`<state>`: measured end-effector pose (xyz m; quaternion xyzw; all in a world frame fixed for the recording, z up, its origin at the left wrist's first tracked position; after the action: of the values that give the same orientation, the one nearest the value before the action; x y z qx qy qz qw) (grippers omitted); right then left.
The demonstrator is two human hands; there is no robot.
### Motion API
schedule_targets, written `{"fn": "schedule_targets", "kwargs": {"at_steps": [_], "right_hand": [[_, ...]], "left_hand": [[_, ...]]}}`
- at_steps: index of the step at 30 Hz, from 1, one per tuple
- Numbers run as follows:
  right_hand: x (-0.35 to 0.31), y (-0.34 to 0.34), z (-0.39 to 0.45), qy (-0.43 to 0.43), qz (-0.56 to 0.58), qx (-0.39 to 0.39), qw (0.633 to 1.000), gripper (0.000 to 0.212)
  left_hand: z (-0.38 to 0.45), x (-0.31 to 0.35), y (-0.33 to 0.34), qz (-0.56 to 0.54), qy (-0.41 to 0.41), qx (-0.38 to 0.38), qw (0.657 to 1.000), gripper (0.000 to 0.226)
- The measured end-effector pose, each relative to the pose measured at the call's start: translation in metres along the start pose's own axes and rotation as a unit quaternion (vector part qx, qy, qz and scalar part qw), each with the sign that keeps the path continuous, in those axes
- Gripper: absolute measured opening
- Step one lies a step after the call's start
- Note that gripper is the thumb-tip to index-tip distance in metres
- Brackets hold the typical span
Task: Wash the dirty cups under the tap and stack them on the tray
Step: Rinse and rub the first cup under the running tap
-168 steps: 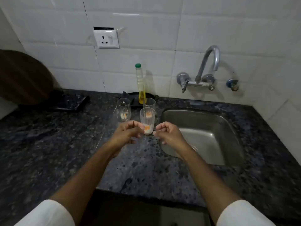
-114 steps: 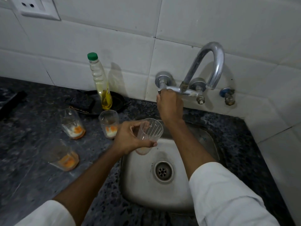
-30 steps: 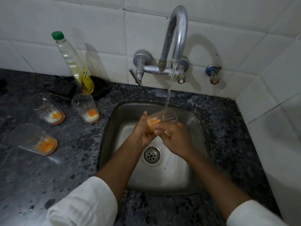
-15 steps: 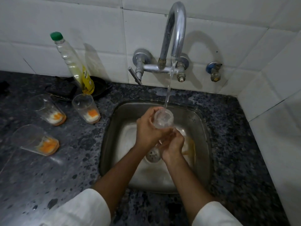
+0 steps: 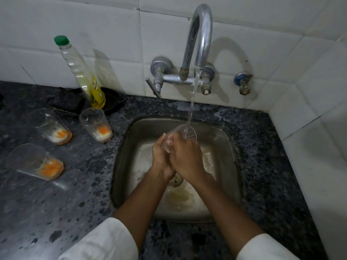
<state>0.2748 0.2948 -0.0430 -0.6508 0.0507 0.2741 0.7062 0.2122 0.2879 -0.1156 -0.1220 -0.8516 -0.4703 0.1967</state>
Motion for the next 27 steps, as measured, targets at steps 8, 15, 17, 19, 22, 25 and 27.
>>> {"fn": "schedule_targets", "kwargs": {"at_steps": [8, 15, 17, 19, 22, 25, 27], "right_hand": [[0.032, -0.016, -0.003, -0.13, -0.287, -0.277, 0.907, 0.024], [0.017, -0.018, -0.004, -0.143, -0.244, -0.134, 0.95, 0.023], [0.02, -0.02, 0.005, -0.054, -0.157, -0.133, 0.977, 0.02], [0.024, -0.019, 0.012, 0.025, -0.077, -0.137, 0.987, 0.021], [0.024, -0.02, 0.012, 0.036, -0.074, -0.124, 0.989, 0.021], [0.022, -0.022, 0.009, 0.017, -0.121, -0.11, 0.986, 0.018], [0.021, -0.022, 0.01, 0.02, -0.119, -0.11, 0.987, 0.018]], "left_hand": [[0.0, 0.004, -0.002, 0.181, -0.07, -0.002, 0.981, 0.039], [0.0, 0.005, -0.003, 0.359, -0.06, -0.031, 0.931, 0.049], [-0.003, 0.013, 0.002, 0.406, 0.047, -0.077, 0.909, 0.036], [-0.007, 0.02, 0.006, 0.42, 0.163, -0.175, 0.876, 0.04], [0.0, 0.026, -0.002, 0.455, 0.204, -0.289, 0.817, 0.06], [0.01, 0.022, -0.002, 0.553, 0.207, -0.34, 0.732, 0.095], [0.013, 0.013, -0.001, 0.56, 0.266, -0.328, 0.713, 0.09]]}}
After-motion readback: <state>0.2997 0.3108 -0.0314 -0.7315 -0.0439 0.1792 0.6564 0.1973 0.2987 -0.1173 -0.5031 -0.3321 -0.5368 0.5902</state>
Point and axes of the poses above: each hand's wrist, its own z-axis towards the middle knuckle, its own y-axis out of the palm, x = y × z, the point moved 3 cm from there along z, towards the middle knuckle, and after that the axes turned 13 degrees about y, right-handed, at the moved point
